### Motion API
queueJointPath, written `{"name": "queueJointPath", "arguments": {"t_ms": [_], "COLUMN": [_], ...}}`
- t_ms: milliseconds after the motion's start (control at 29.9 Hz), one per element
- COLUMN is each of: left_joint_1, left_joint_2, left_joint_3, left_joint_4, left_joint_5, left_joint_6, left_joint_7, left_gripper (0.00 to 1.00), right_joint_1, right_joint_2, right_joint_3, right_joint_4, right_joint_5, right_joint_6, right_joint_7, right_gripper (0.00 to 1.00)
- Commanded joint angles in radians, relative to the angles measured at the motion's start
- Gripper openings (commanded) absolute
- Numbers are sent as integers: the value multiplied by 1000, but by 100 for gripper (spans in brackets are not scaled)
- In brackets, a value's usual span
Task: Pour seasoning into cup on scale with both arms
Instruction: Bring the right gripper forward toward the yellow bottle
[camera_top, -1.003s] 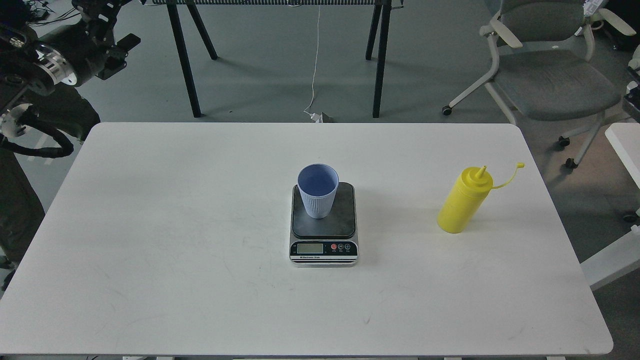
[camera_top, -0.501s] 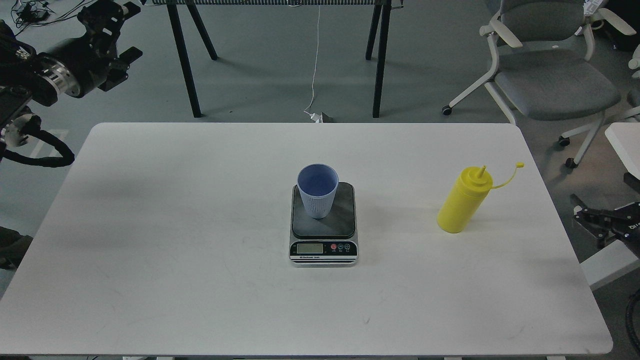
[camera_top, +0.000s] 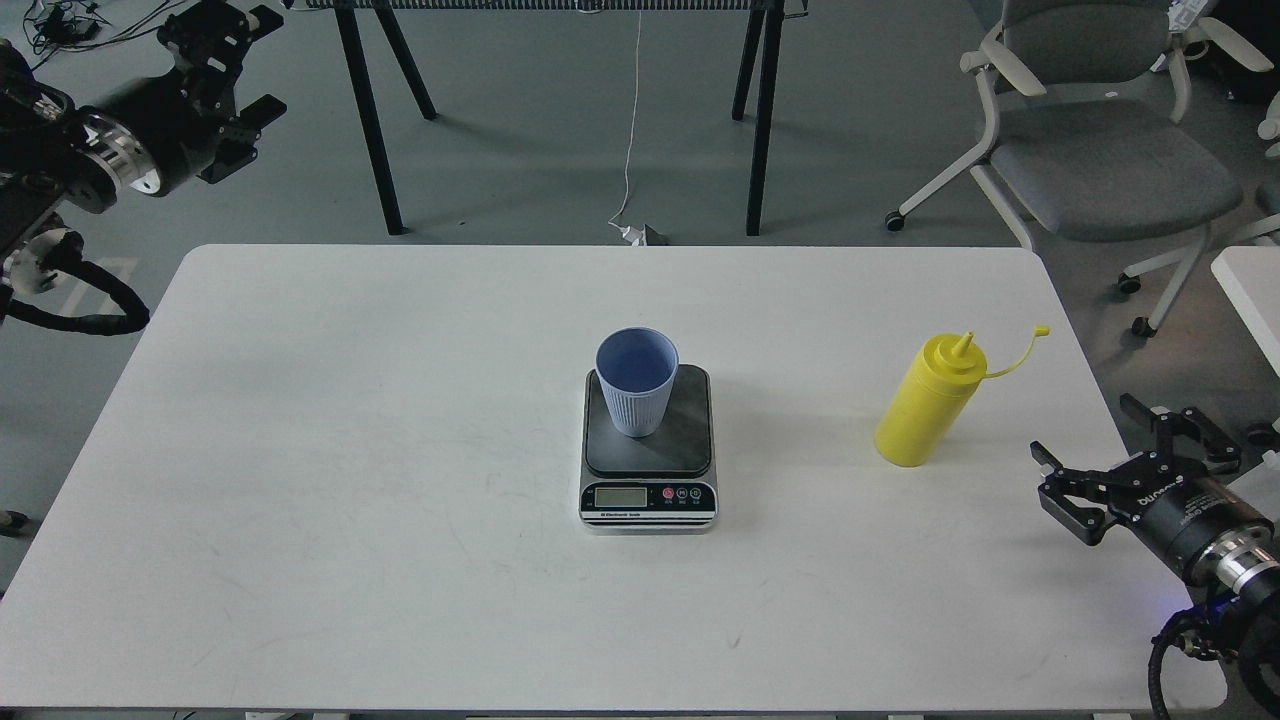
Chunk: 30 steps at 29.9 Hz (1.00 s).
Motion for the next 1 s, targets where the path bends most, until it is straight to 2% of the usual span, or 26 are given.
{"name": "queueJointPath", "arguments": {"t_ms": [0,401,836,969], "left_joint_1": [3,12,24,24], "left_joint_2": [0,0,0,-2], "left_joint_3": [0,0,0,0], "left_joint_4": [0,2,3,3], "left_joint_5": [2,2,2,2], "left_joint_6": [0,0,0,0], "left_joint_7": [0,0,0,0], "left_gripper": [99,99,99,99], "right_joint_1": [-15,-21,-11,-1], "right_joint_2": [25,114,122,163], "right_joint_3": [1,26,75,77], "right_joint_4": [0,-67,-77,-90], "right_joint_5": [-50,-173,-275,-276], "right_joint_6": [0,0,0,0], "right_joint_7": [0,3,2,2], "right_gripper": [99,99,99,99]}}
